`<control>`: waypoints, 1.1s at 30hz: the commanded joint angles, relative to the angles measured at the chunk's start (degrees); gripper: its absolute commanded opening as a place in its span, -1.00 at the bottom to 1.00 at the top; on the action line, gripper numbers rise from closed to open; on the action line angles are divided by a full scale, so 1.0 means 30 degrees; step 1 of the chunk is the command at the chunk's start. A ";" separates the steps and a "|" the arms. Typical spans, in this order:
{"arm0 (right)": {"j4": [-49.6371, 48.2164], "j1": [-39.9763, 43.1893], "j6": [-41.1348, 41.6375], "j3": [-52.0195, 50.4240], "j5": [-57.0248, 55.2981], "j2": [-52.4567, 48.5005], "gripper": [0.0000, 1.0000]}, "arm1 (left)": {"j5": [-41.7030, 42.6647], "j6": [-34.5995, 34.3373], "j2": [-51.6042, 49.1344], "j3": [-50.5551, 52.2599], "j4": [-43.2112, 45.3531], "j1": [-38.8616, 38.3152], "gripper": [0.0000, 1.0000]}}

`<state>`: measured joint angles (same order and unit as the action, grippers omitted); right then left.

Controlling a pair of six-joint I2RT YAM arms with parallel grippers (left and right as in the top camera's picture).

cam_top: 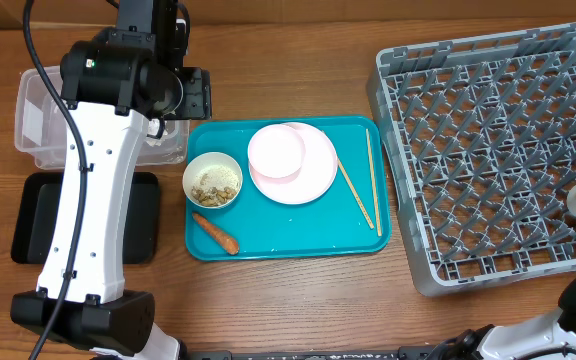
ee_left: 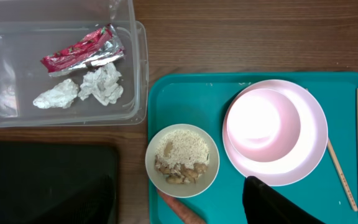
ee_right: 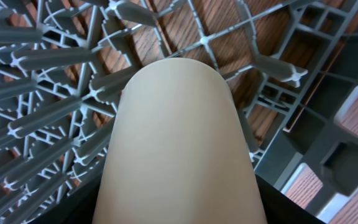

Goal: Sort waste into correct bins and load items into the dishwasher
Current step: 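Place the white cup upside down in the dish rack with the right gripper, then grasp the pink bowl from the plate with the right gripper and lift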

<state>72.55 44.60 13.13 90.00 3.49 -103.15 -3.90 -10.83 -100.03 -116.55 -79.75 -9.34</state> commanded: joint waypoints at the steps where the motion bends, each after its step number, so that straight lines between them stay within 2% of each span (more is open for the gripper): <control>1: 0.0066 0.0007 0.0146 0.0000 -0.0444 0.0073 0.11 | -0.0029 -0.0335 -0.0007 -0.0189 -0.0007 0.0000 0.37; 4: 0.0233 0.0007 0.0146 0.0000 -0.0437 0.0073 0.12 | -0.0029 -0.0335 -0.0007 -0.0189 -0.0015 0.0000 0.36; 10: 0.0284 0.0007 0.0146 0.0000 -0.0437 0.0073 0.53 | -0.0029 -0.0335 -0.0007 -0.0189 -0.0015 0.0000 0.36; 14: 0.0277 0.0007 0.0146 0.0000 -0.0430 0.0066 0.64 | -0.0029 -0.0328 -0.0007 -0.0189 -0.0029 0.0000 0.36; 20: 0.0189 0.0007 0.0146 0.0007 -0.0087 0.0073 0.62 | -0.0029 -0.0328 -0.0007 -0.0189 -0.0058 0.0000 0.37; 22: 0.0066 0.0007 0.0138 0.0124 0.1078 0.0153 0.47 | -0.0029 -0.0335 -0.0007 -0.0189 -0.0066 0.0000 0.38; 26: -0.0240 -0.0525 -0.1355 0.1428 0.4415 0.0954 0.47 | -0.0029 -0.0335 -0.0007 -0.0189 -0.0240 0.0000 0.43; 30: -0.0160 -0.2681 -0.3067 0.3912 0.6958 0.2259 0.53 | -0.0029 -0.0342 -0.0007 -0.0189 -0.0379 0.0000 0.45; 33: -0.0182 -0.5450 -0.3993 0.5144 0.8240 0.2863 0.59 | -0.0036 -0.0823 -0.0007 -0.0189 -0.0415 0.0000 0.47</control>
<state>71.94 35.64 6.13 100.71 19.84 -99.94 -3.90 -11.00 -100.03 -116.53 -80.82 -9.32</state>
